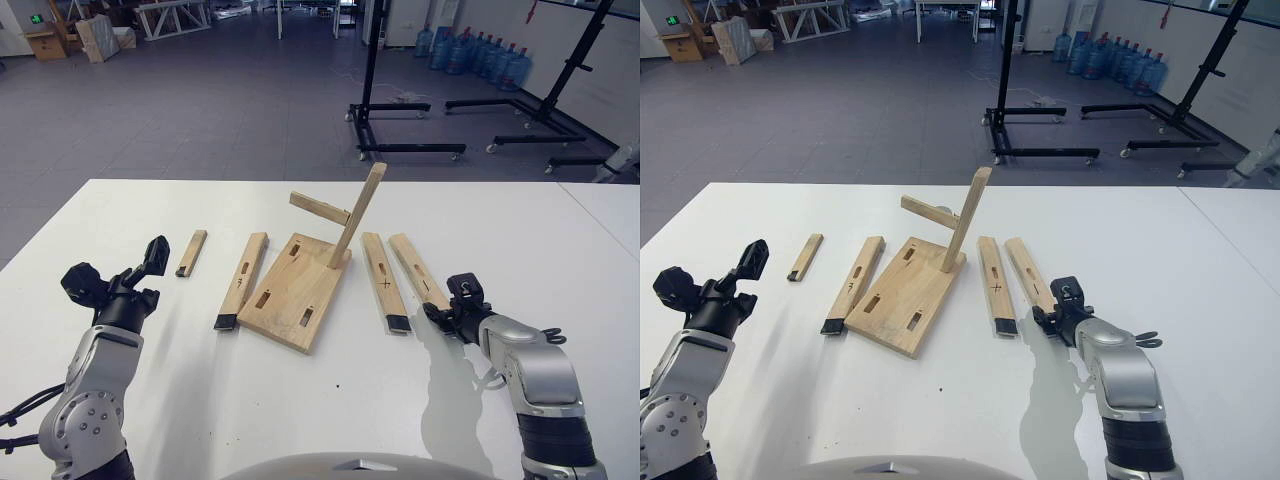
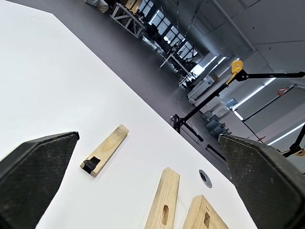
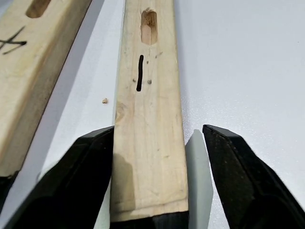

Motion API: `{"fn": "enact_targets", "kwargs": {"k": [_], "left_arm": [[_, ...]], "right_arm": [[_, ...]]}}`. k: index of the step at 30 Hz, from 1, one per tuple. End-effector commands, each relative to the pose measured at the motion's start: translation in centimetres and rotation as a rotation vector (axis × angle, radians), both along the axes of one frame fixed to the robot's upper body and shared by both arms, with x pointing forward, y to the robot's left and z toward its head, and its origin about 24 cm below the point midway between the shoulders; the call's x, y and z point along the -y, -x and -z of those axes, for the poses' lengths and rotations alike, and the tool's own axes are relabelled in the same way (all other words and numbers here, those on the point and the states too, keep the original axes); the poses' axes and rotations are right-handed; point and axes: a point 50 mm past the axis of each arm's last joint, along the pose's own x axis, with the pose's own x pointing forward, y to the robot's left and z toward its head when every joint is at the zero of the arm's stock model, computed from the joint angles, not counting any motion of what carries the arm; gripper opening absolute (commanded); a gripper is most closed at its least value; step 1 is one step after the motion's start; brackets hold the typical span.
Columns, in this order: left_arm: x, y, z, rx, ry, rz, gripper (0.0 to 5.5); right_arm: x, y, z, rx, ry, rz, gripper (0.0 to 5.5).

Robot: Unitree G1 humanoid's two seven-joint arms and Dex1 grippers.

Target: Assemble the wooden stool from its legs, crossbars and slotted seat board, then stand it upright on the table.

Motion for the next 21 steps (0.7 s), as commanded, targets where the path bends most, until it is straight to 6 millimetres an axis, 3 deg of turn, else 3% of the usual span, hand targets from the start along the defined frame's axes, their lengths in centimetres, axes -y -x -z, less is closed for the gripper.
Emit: {"fn": "enact_targets", "kwargs": {"k": [1,4,10,13,16,18,20,21], "left_arm": [[0.1,-0.4,-0.2,0.002,-0.005,0.004,5.40],[0.3,-0.6,-0.2,0.003,0.000,0.012,5.40],[0.6,-0.9,-0.1,-0.002,-0.013,0.036,5.40],[0.8,-0.9,-0.2,-0.006,-0.060,0.093,5.40],[0.7,-0.4,-1.6,0.040,-0.143,0.223,5.40],[0.9,-0.1,-3.8,0.131,-0.211,0.398,5.40],[1.0,-0.4,-5.7,0.215,-0.244,0.539,5.40],[1.2,-0.9,-7.2,0.285,-0.232,0.614,5.40]], "right_arm": [[-0.2,0.5,0.9,-0.049,-0.002,0.000,2.44],[-0.4,0.7,1.1,-0.056,-0.006,-0.010,2.02],[0.5,0.9,1.7,-0.079,-0.010,0.045,2.02],[1.7,-0.5,0.5,-0.003,-0.059,0.090,2.02],[6.3,-4.2,-4.0,0.204,-0.051,0.166,2.02],[8.7,-6.8,-10.0,0.423,-0.112,0.146,2.02],[8.2,-7.7,-14.9,0.592,-0.216,0.012,2.02],[6.2,-7.7,-17.5,0.658,-0.330,-0.143,2.02]]}}
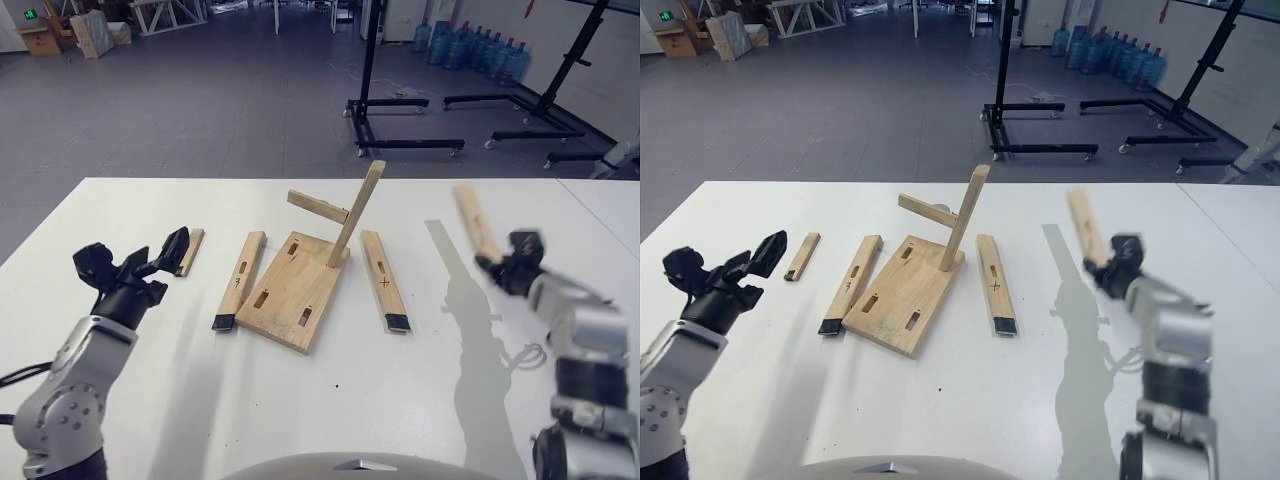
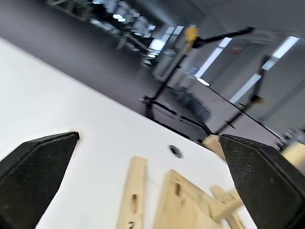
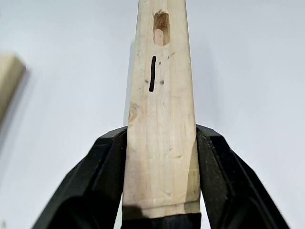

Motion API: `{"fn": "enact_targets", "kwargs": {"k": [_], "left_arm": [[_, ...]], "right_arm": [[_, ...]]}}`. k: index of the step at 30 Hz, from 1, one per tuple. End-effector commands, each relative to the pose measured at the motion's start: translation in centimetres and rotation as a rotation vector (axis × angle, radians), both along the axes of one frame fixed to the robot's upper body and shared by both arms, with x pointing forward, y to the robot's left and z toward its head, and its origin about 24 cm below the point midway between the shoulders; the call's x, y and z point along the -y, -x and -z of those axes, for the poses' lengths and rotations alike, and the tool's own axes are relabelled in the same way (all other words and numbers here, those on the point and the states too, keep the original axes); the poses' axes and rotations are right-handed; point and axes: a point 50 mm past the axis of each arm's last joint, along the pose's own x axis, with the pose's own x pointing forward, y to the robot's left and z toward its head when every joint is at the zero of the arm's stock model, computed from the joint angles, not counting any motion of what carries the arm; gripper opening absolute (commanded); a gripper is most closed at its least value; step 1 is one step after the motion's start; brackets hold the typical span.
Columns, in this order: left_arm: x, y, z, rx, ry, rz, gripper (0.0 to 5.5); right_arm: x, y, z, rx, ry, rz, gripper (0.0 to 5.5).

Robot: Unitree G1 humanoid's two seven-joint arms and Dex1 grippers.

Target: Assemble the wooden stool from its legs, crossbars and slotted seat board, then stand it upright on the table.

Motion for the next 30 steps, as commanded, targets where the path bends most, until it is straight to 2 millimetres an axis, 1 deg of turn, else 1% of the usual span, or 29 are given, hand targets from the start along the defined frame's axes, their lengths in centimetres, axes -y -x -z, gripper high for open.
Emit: {"fn": "enact_targets", "kwargs": {"k": [1,2,3,4,5,6,8,11,13,15,19,23,26,30], "left_arm": [[0.6,-1.2,-5.0,0.184,-0.018,0.315,5.40],[1.1,-1.7,-6.2,0.229,-0.004,0.387,5.40],[2.2,-2.4,-7.4,0.284,0.034,0.476,5.40],[3.1,-3.2,-8.3,0.320,0.071,0.553,5.40],[4.1,-3.8,-9.0,0.348,0.116,0.630,5.40],[4.9,-4.3,-9.4,0.362,0.152,0.689,5.40],[6.4,-5.1,-9.5,0.359,0.224,0.783,5.40],[8.0,-5.8,-8.9,0.310,0.279,0.861,5.40],[8.5,-5.9,-8.5,0.285,0.329,0.881,5.40],[8.7,-5.9,-8.6,0.281,0.394,0.895,5.40],[8.4,-6.4,-9.6,0.257,0.544,0.932,5.40],[8.3,-7.2,-9.9,0.202,0.600,0.943,5.40],[8.8,-7.2,-10.2,0.188,0.603,0.984,5.40],[9.1,-7.3,-10.0,0.163,0.593,1.005,5.40]], "right_arm": [[-4.3,-1.0,-10.7,0.384,-0.187,-0.454,2.02],[-6.5,-0.6,-12.0,0.410,-0.249,-0.608,2.02],[-9.7,0.1,-12.2,0.400,-0.306,-0.805,2.02],[-12.1,0.8,-12.0,0.376,-0.349,-0.958,2.02],[-14.3,1.5,-11.2,0.335,-0.394,-1.088,2.02],[-15.7,2.0,-10.4,0.301,-0.432,-1.169,2.02],[-17.3,2.3,-9.0,0.256,-0.528,-1.233,2.02],[-18.3,1.9,-8.2,0.249,-0.636,-1.227,2.02],[-18.7,1.7,-8.1,0.254,-0.681,-1.219,2.02],[-19.1,1.8,-8.0,0.252,-0.713,-1.234,2.02],[-19.6,2.6,-7.2,0.212,-0.725,-1.286,2.02],[-19.8,3.1,-6.8,0.196,-0.737,-1.320,2.02],[-20.3,3.3,-6.5,0.178,-0.745,-1.335,2.02],[-20.9,3.2,-6.4,0.175,-0.760,-1.337,2.02]]}}
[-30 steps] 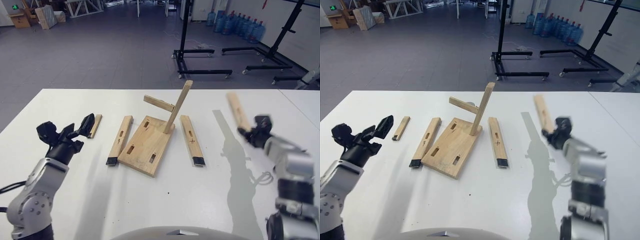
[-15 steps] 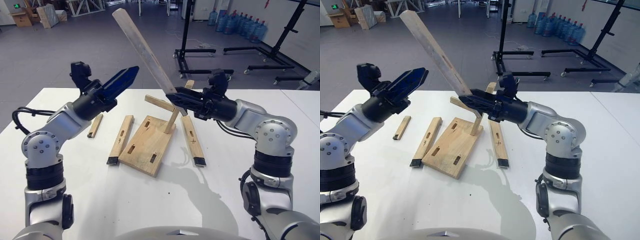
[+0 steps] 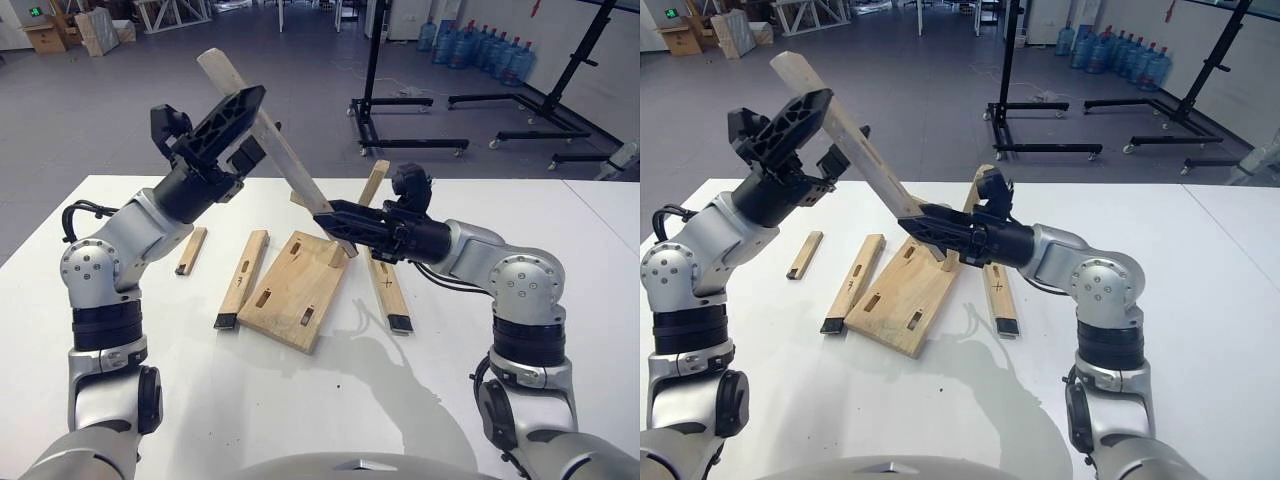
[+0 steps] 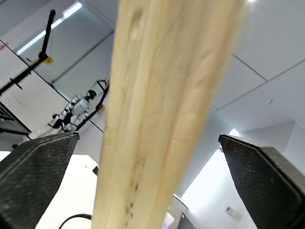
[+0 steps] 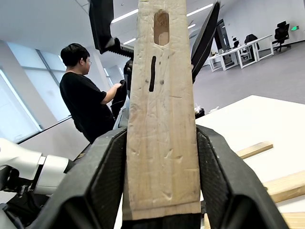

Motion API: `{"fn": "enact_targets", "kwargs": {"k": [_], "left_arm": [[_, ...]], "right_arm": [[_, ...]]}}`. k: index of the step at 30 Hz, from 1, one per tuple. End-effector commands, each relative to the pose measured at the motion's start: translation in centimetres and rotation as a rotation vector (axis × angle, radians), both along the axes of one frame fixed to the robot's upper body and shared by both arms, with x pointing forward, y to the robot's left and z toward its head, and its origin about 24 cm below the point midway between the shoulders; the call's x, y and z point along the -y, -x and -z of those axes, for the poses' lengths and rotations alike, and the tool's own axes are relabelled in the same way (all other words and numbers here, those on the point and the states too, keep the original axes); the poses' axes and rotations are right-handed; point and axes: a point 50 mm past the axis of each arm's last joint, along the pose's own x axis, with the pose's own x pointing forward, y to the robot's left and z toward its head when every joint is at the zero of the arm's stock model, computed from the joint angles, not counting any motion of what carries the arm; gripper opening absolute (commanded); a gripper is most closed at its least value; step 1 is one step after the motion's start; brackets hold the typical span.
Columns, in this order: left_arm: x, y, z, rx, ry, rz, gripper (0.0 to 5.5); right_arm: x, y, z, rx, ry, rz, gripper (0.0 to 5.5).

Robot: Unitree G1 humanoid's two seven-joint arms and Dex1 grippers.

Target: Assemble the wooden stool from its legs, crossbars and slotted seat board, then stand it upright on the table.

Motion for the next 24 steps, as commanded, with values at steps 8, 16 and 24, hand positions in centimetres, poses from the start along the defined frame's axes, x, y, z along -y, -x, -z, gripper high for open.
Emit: {"fn": "enact_targets", "kwargs": {"k": [8,16,24], "left_arm": [[0.2,-0.1,0.0,-0.014,-0.033,0.022,5.03],[0.0,-0.2,0.0,-0.024,-0.019,0.014,3.84],[0.1,0.2,0.1,-0.038,-0.024,0.027,2.71]], "right_arm": [[-0.6,0.0,-0.2,-0.002,-0.030,0.002,2.02],[-0.6,0.2,0.1,-0.015,-0.027,0.003,2.02],[-0.7,0.3,0.7,-0.019,-0.002,0.004,2.02]]}}
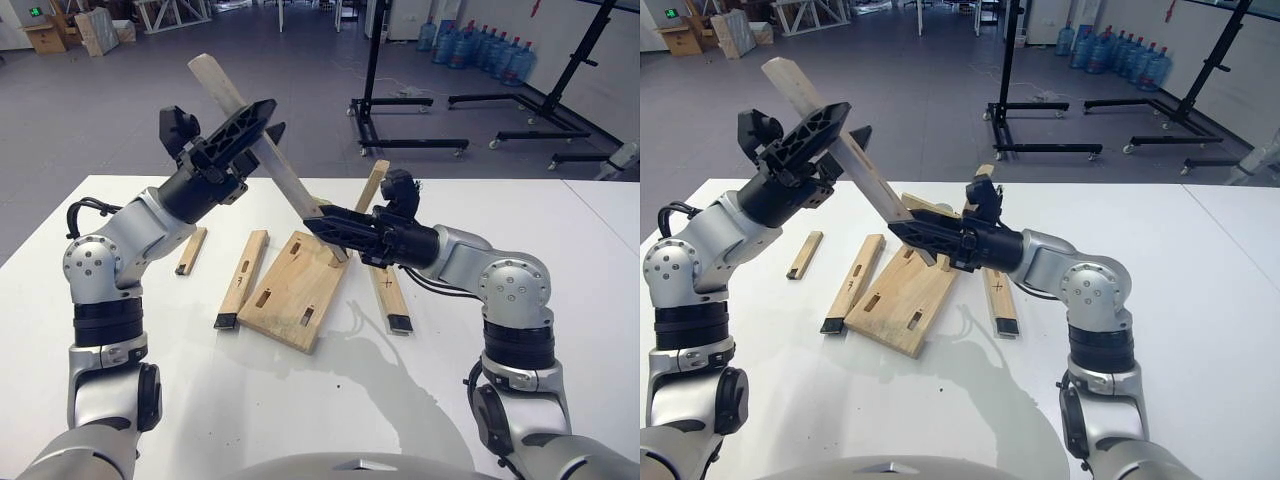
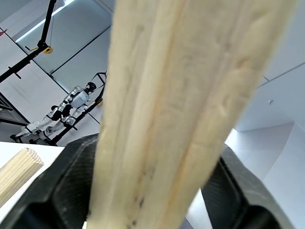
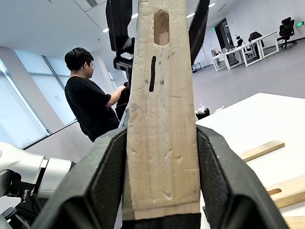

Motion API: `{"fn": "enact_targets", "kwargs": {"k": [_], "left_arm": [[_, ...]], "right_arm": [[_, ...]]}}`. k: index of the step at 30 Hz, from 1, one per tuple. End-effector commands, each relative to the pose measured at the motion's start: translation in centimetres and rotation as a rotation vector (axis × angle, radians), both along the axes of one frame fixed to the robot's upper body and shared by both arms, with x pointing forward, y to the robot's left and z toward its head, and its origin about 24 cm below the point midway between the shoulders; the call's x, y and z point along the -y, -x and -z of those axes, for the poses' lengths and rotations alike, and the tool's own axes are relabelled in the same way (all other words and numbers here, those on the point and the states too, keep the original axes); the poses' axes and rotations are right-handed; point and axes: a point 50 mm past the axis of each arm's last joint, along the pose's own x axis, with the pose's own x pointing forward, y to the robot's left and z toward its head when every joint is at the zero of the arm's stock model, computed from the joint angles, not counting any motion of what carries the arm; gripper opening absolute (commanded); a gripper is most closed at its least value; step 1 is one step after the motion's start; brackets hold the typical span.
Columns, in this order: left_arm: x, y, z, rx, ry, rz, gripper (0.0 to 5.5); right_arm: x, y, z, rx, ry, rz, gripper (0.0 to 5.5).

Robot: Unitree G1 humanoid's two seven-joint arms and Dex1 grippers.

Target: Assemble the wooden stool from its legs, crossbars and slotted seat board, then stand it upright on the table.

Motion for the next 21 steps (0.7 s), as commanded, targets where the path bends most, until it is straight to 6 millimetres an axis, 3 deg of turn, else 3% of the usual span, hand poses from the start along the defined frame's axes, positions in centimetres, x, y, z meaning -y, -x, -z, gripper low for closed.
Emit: {"fn": "enact_targets", "kwargs": {"k": [1,11,14,18,21], "left_arm": [[0.1,0.4,-0.2,0.001,-0.018,0.013,2.55],[-0.3,0.6,0.4,-0.016,-0.032,-0.018,2.47],[-0.6,0.6,0.7,-0.018,-0.050,-0.042,2.34],[-1.7,0.4,1.2,-0.029,-0.051,-0.093,2.12],[-3.1,0.4,1.7,-0.037,-0.069,-0.155,2.02]], "right_arm": [[0.2,0.1,0.3,0.009,0.018,0.011,2.02],[0.4,0.1,0.5,0.020,0.020,0.025,2.02],[0.5,0.2,1.0,0.020,0.055,0.020,2.74],[3.6,1.1,1.0,0.033,0.073,0.036,3.52],[7.4,0.9,-1.0,0.077,0.021,0.131,4.01]]}}
